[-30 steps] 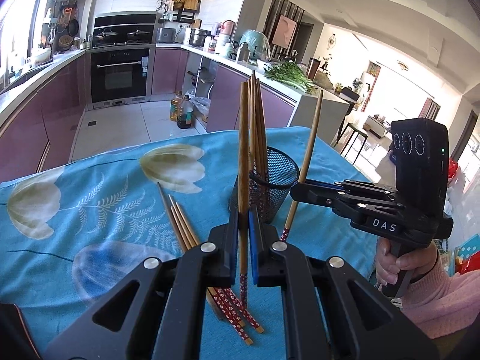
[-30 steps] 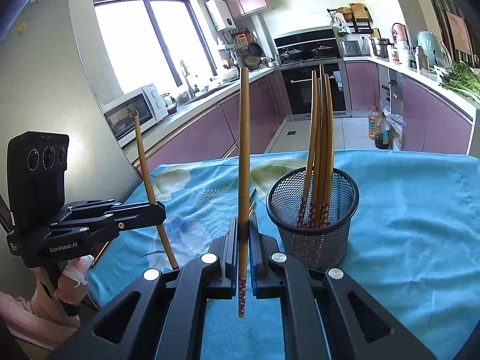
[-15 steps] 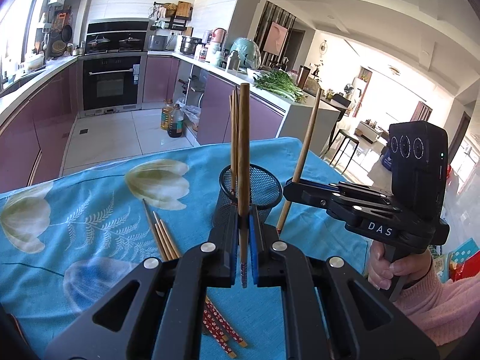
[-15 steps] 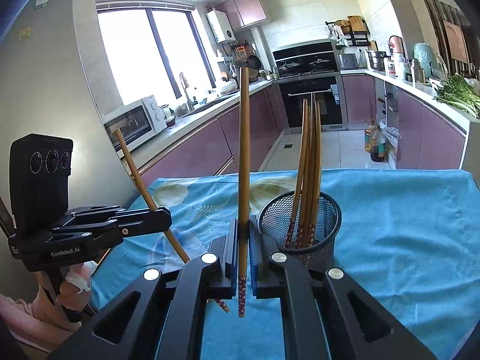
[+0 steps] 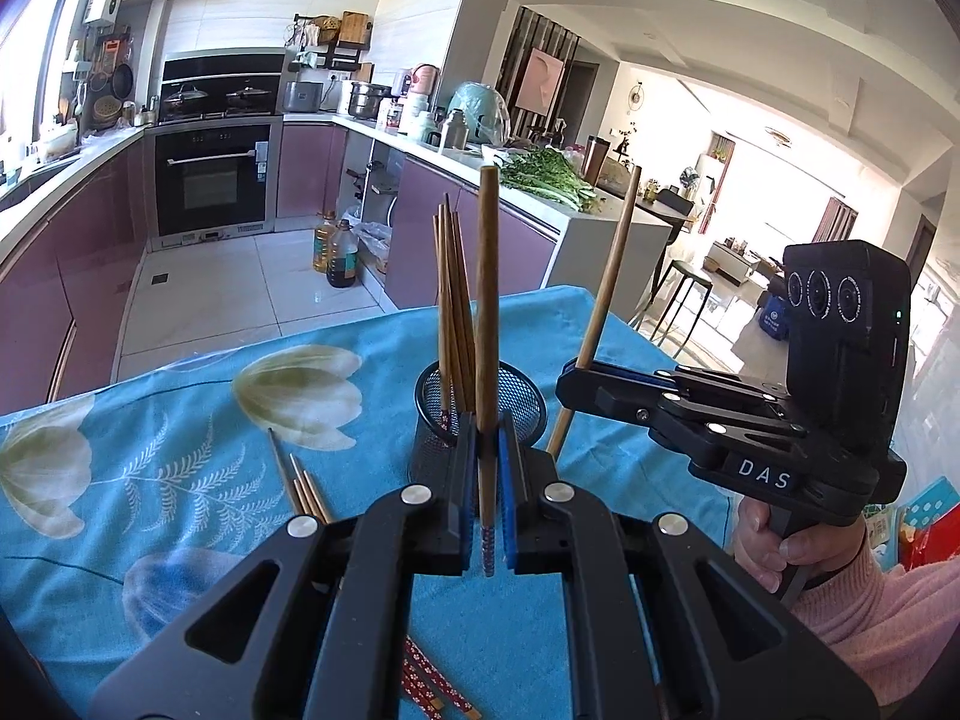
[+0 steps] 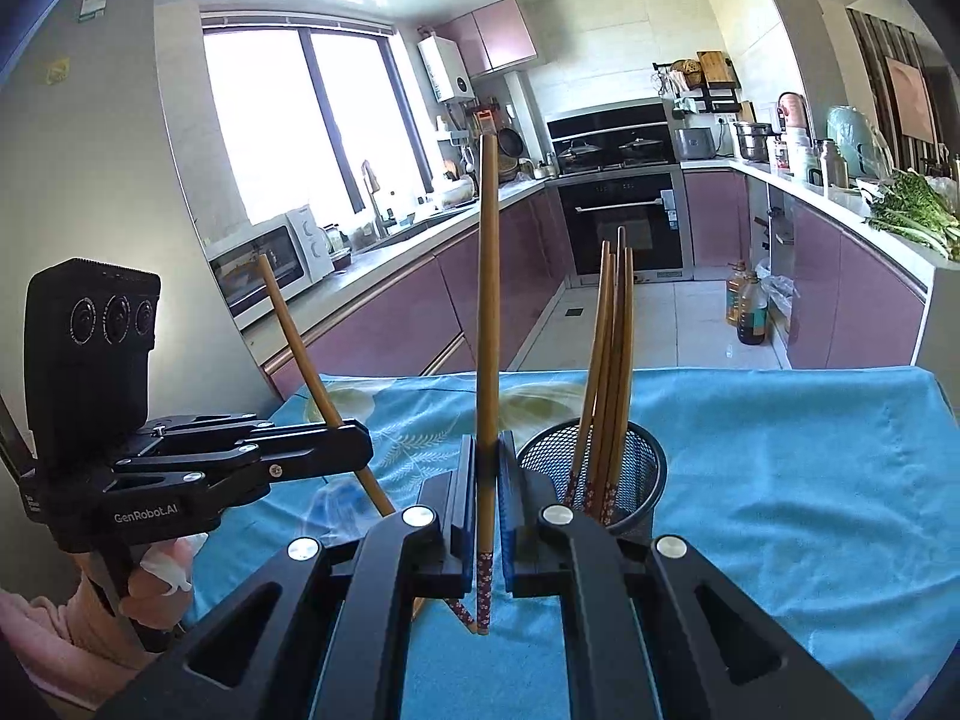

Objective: Organize utensils
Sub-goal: 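Lower the left gripper's chopstick into the cup while the right gripper lowers its own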

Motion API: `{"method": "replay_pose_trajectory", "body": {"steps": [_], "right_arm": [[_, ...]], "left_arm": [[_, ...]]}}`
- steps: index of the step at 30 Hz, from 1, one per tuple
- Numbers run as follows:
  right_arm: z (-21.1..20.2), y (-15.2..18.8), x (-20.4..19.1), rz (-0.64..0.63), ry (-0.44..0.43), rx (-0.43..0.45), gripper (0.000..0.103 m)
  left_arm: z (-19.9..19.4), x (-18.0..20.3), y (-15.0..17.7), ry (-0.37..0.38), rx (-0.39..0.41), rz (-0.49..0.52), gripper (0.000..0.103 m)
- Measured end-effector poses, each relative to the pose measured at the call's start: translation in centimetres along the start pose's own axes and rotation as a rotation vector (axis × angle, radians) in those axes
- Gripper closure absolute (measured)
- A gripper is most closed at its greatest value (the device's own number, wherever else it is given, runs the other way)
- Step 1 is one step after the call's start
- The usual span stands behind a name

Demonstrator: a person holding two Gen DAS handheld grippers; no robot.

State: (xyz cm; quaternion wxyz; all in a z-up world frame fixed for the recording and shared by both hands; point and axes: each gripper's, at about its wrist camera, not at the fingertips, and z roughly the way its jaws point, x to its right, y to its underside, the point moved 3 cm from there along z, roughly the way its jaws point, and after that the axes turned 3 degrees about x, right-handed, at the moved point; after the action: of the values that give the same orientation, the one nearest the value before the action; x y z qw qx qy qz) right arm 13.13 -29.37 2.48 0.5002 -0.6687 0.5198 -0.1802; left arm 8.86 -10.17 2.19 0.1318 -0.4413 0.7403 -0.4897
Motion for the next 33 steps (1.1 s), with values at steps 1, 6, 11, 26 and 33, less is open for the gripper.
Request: {"method": "replay_pose_trajectory", "body": {"steps": [1, 6, 11, 26, 33], "right_arm": [[-0.1, 0.1, -0.1, -0.002, 0.001, 0.001, 0.097], [-0.2, 0.1, -0.2, -0.005, 0.005, 0.008, 0.097], [-0.2, 0.0, -0.4, -0.01, 0.007, 0.011, 0.097], [-0.5, -1.0, -0.3, -0.024, 0.01, 0.036, 0.097], [-0.5, -1.3, -0.4, -0.031, 0.007, 0.042, 0.097]], "left_arm": [[0.0, 0.1, -0.1, 0.0, 0.001, 0.003, 0.096], [0.1, 0.5, -0.6, -0.006, 0.007, 0.019, 0.096], [0.1, 0.9, -1.0, -0.006, 0.01, 0.028, 0.096], [-0.2, 1.1, -2.8, -0.002, 0.042, 0.041, 0.096], [-0.2, 1.4, -3.5, 0.0, 0.052, 0.048, 0.096]]}}
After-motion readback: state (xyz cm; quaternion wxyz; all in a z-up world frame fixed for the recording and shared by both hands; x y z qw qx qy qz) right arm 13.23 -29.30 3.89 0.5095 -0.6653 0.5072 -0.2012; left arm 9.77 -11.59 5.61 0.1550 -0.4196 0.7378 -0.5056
